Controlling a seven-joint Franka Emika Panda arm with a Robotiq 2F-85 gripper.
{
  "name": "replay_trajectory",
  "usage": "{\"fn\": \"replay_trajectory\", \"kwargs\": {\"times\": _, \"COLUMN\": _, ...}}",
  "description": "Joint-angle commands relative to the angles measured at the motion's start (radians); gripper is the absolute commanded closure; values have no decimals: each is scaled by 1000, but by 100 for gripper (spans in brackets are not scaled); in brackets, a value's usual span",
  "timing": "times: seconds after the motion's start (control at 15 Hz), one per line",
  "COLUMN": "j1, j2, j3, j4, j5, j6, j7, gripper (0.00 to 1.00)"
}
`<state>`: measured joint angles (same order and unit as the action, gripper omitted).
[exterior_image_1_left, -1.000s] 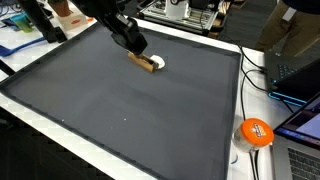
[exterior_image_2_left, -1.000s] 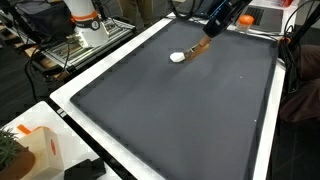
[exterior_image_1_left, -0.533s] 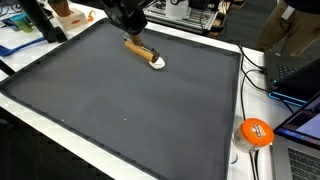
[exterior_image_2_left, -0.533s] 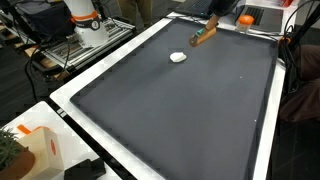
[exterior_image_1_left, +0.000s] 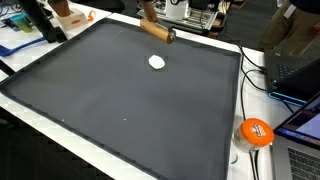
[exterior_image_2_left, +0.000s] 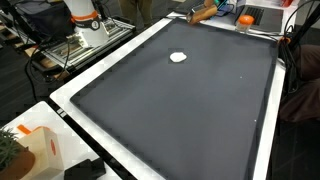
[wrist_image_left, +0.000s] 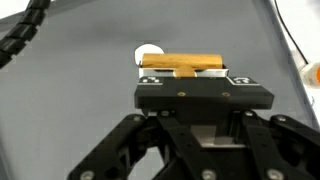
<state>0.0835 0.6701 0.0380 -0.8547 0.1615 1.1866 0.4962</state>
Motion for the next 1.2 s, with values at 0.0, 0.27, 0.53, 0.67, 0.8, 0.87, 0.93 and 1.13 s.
{"fn": "replay_trajectory", "kwargs": {"times": 0.0, "j1": -5, "j2": -147, "j3": -3, "j4": -241, "j5": 59, "j6": 51, "j7": 84, "gripper": 78}}
{"fn": "replay_trajectory", "kwargs": {"times": 0.27, "j1": 1, "j2": -109, "j3": 0, "j4": -194, "j5": 32, "j6": 31, "j7": 77, "gripper": 53}}
{"fn": "replay_trajectory", "kwargs": {"times": 0.53, "j1": 13, "j2": -144, "j3": -11, "j4": -245, "j5": 5, "j6": 75, "j7": 104, "gripper": 78}}
{"fn": "replay_trajectory", "kwargs": {"times": 0.67, "j1": 19, "j2": -201, "j3": -24, "j4": -323, "j5": -21, "j6": 187, "j7": 130, "gripper": 78}}
{"fn": "replay_trajectory", "kwargs": {"times": 0.8, "j1": 19, "j2": -287, "j3": -34, "j4": -445, "j5": -35, "j6": 286, "j7": 156, "gripper": 78}}
{"fn": "replay_trajectory", "kwargs": {"times": 0.87, "j1": 17, "j2": -323, "j3": -36, "j4": -484, "j5": -32, "j6": 323, "j7": 175, "gripper": 78}}
{"fn": "replay_trajectory", "kwargs": {"times": 0.93, "j1": 17, "j2": -360, "j3": -39, "j4": -525, "j5": -34, "j6": 357, "j7": 188, "gripper": 78}}
{"fn": "replay_trajectory", "kwargs": {"times": 1.13, "j1": 32, "j2": -473, "j3": -53, "j4": -653, "j5": -78, "j6": 473, "j7": 283, "gripper": 78}}
